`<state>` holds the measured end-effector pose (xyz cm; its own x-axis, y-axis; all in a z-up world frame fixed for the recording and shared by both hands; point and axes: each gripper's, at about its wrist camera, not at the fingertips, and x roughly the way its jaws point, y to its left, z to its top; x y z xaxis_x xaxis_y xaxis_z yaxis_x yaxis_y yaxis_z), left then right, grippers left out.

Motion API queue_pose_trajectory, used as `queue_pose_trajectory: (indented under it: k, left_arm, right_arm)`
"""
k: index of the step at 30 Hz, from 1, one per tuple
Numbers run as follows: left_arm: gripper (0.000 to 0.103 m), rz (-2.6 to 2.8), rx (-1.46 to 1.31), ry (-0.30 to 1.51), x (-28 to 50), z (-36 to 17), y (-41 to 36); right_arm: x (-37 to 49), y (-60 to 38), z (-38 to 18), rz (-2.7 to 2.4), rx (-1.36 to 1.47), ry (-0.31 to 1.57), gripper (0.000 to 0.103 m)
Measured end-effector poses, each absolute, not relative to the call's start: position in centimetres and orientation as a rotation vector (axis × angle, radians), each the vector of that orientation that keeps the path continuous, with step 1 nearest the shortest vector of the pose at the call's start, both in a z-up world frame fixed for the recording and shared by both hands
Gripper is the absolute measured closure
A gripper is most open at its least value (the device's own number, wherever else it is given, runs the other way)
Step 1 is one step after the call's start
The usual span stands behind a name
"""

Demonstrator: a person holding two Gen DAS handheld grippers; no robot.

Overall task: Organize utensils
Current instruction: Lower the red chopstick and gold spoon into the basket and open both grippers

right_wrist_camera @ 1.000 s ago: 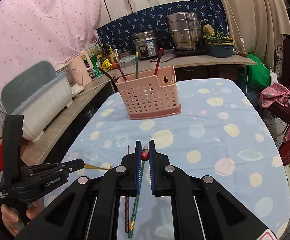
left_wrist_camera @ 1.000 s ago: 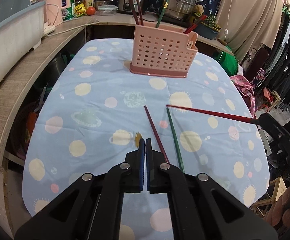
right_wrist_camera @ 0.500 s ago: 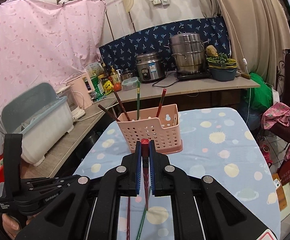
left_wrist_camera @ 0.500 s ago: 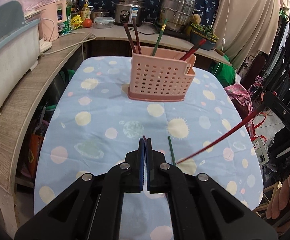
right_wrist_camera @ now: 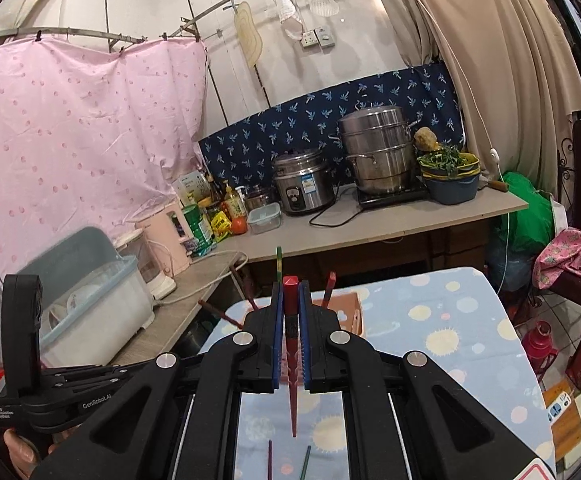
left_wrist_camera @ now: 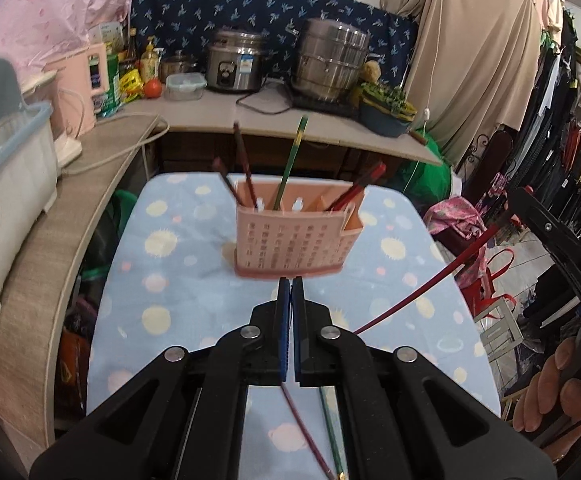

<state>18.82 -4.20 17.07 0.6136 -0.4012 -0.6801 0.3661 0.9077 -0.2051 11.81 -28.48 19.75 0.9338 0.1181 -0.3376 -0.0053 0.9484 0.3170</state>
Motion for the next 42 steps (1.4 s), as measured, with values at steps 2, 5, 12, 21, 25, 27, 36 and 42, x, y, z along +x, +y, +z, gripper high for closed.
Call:
queue_pose_trajectory:
  k: [2, 5, 12, 21, 25, 27, 36, 42]
  left_arm:
    - [0.102, -0.446, -0.057, 0.775, 19.9, 18.4, -4.5]
    - [0.102, -0.444, -0.071, 0.74, 21.7, 20.4, -4.9]
    - [0.102, -0.425, -0.089, 0.673, 26.2, 23.7, -6.1]
    - [0.102, -0.413, -0.097, 0.713, 30.9, 21.9, -7.5]
    - [0.102, -0.41, -0.089, 0.752, 32.3, 20.0, -8.2]
    - [0.102, -0.408, -0.085, 0.773, 32.9, 18.9, -8.4]
    - [0.102, -0.403, -0.094, 0.823, 34.2, 16.1, -8.8]
    - [0.101, -0.392, -0.104, 0.836, 34.6, 15.3, -8.9]
  right_arm:
    - [12.8, -28.8, 20.9, 0.057, 0.32, 0.333, 0.096]
    - [14.6, -29.2, 22.2, 0.048, 0.32, 0.307, 0.096]
    - [18.9, -29.9, 24.6, 0.035, 0.325, 0.256, 0.096]
    - [24.2, -29.9, 24.1, 0.019, 0.305, 0.27, 0.096]
    - [25.9, -29.8, 22.3, 0.019, 0.307, 0.307, 0.096]
    - [26.5, -29.6, 21.2, 0.018, 0.308, 0.327, 0.096]
    - [28.1, -29.2, 18.0, 0.013, 0.303, 0.394, 0.096]
    - [28.2, -29.2, 17.1, 0.008, 0.304, 0.419, 0.09]
